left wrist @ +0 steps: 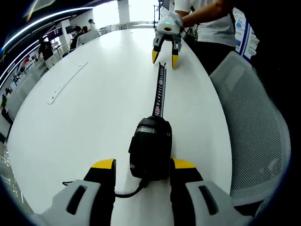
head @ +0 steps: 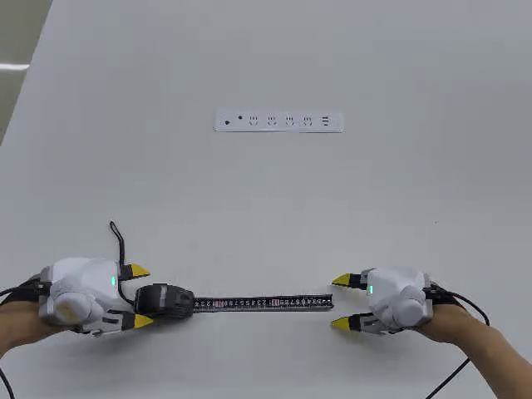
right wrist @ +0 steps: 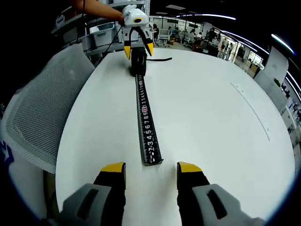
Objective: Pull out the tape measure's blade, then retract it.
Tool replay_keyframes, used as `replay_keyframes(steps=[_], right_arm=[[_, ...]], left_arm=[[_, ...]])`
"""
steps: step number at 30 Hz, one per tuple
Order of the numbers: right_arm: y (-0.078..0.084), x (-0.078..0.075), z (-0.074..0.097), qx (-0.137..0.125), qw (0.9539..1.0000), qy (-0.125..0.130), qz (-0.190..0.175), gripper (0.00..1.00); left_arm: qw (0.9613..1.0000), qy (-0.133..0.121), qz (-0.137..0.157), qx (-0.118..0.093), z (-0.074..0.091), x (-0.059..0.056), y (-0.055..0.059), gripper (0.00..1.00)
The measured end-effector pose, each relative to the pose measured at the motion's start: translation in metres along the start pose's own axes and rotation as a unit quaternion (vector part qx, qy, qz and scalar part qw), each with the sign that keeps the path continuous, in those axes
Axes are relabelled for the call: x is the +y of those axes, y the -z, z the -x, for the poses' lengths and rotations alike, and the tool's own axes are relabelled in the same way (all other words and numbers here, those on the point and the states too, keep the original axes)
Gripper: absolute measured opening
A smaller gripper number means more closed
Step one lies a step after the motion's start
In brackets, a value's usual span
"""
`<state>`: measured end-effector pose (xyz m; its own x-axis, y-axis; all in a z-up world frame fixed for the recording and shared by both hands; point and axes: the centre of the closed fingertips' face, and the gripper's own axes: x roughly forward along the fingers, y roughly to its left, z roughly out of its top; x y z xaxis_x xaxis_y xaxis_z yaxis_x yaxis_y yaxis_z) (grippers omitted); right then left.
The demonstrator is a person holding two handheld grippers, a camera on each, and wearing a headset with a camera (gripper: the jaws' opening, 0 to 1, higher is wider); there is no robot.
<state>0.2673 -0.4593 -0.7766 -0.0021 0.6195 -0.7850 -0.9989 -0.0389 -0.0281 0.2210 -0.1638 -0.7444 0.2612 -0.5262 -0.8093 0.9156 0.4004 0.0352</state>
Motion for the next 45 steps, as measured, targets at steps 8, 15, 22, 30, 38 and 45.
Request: replay_keyframes(steps=[8,15,22,30,38,45], right_arm=[[-0.002,0.000,0.007,-0.016,0.9970,0.039,-0.065,0.53],[-0.007,0.001,0.019,-0.035,0.9903,0.078,-0.109,0.64],[-0.015,0.009,0.027,-0.054,0.9816,0.109,-0.147,0.72],[-0.029,0.021,0.037,-0.074,0.9706,0.141,-0.180,0.81],[-0.035,0.033,0.047,-0.087,0.9580,0.170,-0.214,0.85],[-0.037,0.042,0.052,-0.096,0.9474,0.192,-0.238,0.88]], left_arm=[[0.9986,-0.023,0.043,-0.019,0.008,-0.006,0.005,0.49],[0.9929,-0.061,0.094,-0.042,0.019,-0.007,0.010,0.60],[0.9835,-0.098,0.137,-0.066,0.030,-0.013,0.010,0.68],[0.9730,-0.127,0.177,-0.077,0.035,-0.026,0.013,0.77],[0.9558,-0.165,0.223,-0.098,0.045,-0.035,0.014,0.84],[0.9474,-0.182,0.241,-0.107,0.051,-0.046,0.012,0.91]])
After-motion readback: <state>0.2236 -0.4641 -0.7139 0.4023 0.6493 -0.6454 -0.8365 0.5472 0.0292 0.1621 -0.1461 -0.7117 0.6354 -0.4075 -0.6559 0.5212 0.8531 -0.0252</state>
